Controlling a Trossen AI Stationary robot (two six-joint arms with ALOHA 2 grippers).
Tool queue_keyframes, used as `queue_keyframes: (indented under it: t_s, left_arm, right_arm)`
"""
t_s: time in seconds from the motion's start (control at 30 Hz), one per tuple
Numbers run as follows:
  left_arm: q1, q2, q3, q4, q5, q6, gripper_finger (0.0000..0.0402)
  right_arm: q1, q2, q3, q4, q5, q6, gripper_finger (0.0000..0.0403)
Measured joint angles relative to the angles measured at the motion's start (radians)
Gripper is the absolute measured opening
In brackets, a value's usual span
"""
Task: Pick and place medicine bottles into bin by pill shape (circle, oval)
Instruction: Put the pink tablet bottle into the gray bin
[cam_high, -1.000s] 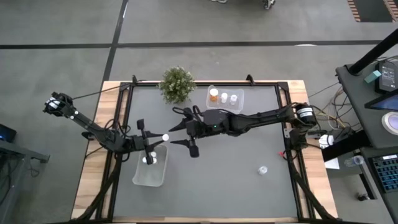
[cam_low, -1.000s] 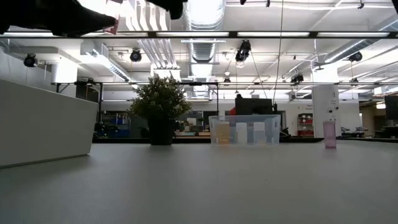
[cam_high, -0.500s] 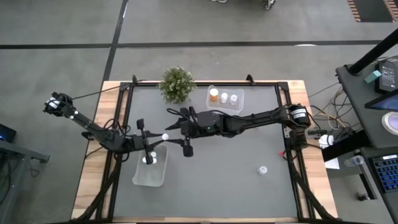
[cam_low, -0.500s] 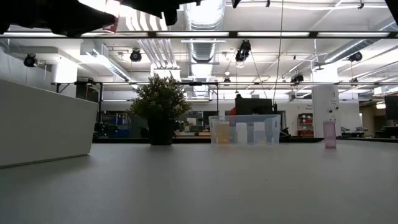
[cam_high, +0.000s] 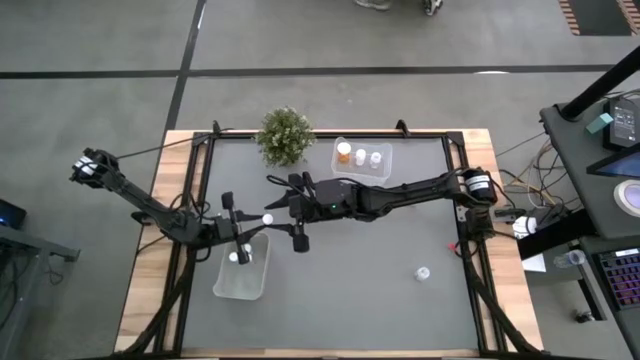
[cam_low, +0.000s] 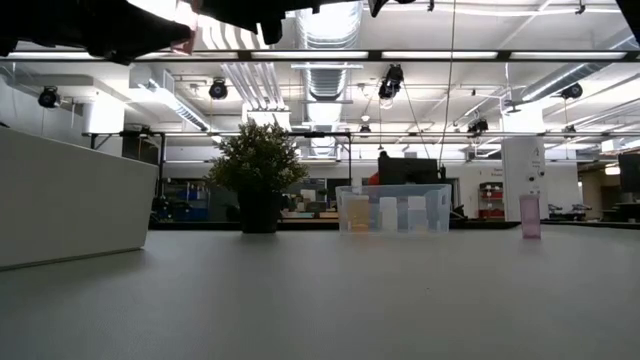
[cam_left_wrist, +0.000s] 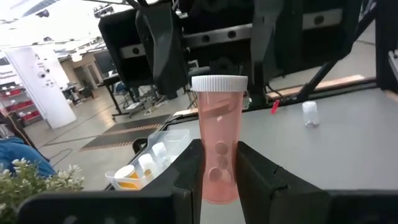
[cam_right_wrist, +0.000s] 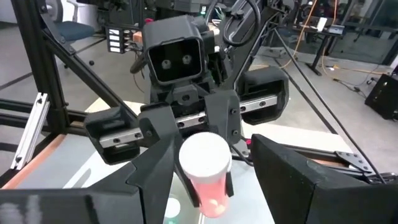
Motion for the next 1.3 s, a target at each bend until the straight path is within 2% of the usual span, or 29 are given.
queue_keyframes:
  t_s: [0.13, 0.57, 1.03, 1.3]
  left_arm:
    - [0.000, 0.025, 0.000, 0.050, -0.007, -0.003, 0.0054]
    - [0.000, 0.043, 0.013, 0.056, -0.011, 0.003, 0.0062]
    - [-0.001, 0.025, 0.010, 0.039, -0.040, 0.030, 0.0164]
    - [-0.002, -0.080, 0.010, -0.112, -0.040, 0.058, 0.0180]
  right_arm:
    - [0.000, 0.000, 0.000, -0.002, 0.000, -0.002, 0.0191]
    - [0.000, 0.000, 0.000, -0.003, -0.002, -0.007, 0.0113]
    - [0.000, 0.000, 0.000, -0.009, 0.000, 0.004, 0.0116]
    - [-0.001, 0.000, 0.000, -0.059, 0.005, 0.035, 0.0118]
